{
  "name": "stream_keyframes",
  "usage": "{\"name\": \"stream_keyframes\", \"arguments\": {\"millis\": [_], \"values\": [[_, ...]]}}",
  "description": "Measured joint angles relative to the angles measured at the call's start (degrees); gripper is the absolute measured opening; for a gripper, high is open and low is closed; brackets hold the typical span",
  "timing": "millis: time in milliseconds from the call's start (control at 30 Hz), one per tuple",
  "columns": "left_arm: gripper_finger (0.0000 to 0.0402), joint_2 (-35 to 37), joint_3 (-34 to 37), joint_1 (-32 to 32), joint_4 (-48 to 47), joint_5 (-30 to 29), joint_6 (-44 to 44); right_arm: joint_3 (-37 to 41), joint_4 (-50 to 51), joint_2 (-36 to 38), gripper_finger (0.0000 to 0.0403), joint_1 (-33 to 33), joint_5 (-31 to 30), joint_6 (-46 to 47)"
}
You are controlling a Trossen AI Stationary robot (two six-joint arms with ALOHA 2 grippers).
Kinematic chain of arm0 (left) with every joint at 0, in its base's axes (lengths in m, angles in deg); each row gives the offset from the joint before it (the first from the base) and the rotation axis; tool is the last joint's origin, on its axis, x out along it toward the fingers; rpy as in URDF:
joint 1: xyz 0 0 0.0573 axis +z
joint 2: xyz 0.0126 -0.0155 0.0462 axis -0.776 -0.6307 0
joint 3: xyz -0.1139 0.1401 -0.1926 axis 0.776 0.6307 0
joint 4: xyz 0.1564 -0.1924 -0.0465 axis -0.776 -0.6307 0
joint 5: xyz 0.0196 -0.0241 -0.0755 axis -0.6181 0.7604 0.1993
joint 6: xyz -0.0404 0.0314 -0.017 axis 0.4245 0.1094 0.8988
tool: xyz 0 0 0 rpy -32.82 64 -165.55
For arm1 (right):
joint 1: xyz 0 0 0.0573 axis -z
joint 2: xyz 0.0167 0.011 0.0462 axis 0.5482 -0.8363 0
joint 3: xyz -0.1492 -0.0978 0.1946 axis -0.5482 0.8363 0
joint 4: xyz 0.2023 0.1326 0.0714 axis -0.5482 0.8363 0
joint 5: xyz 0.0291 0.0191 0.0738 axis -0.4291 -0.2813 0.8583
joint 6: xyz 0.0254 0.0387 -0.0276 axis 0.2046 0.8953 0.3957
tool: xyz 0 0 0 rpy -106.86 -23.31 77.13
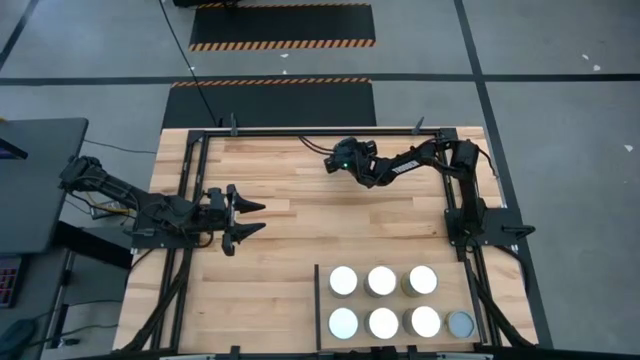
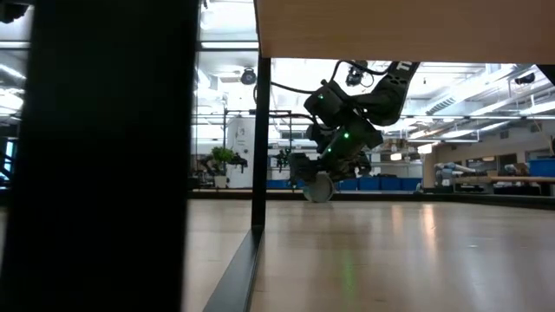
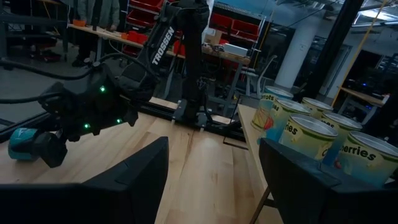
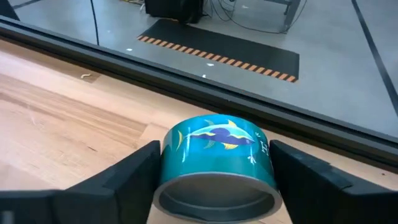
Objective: Pick and place cans onto a shelf
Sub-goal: Put the canned tuna on the shelf
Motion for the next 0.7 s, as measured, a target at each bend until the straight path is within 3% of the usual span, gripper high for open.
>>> {"name": "stream_keyframes", "arguments": {"millis": [67,333,567,700], "values": [[0.0256,0.0,0.0,0.0,-0.01,0.0,0.0,0.0,0.08,0.0,0.027,-0.15,0.0,-0.26],[0.0256,0.01,0.0,0.0,0.0,0.0,-0.01,0.04,1.91,2.09,0.0275,-3.04,1.38,-2.12],[0.0256,0.0,0.0,0.0,-0.01,0.0,0.0,0.02,9.86,10.57,0.0274,-8.84,2.08,-4.72],[0.0256,0.01,0.0,0.0,-0.02,0.02,-0.01,0.02,14.2,17.19,0.0275,-12.35,8.17,-6.37]]}}
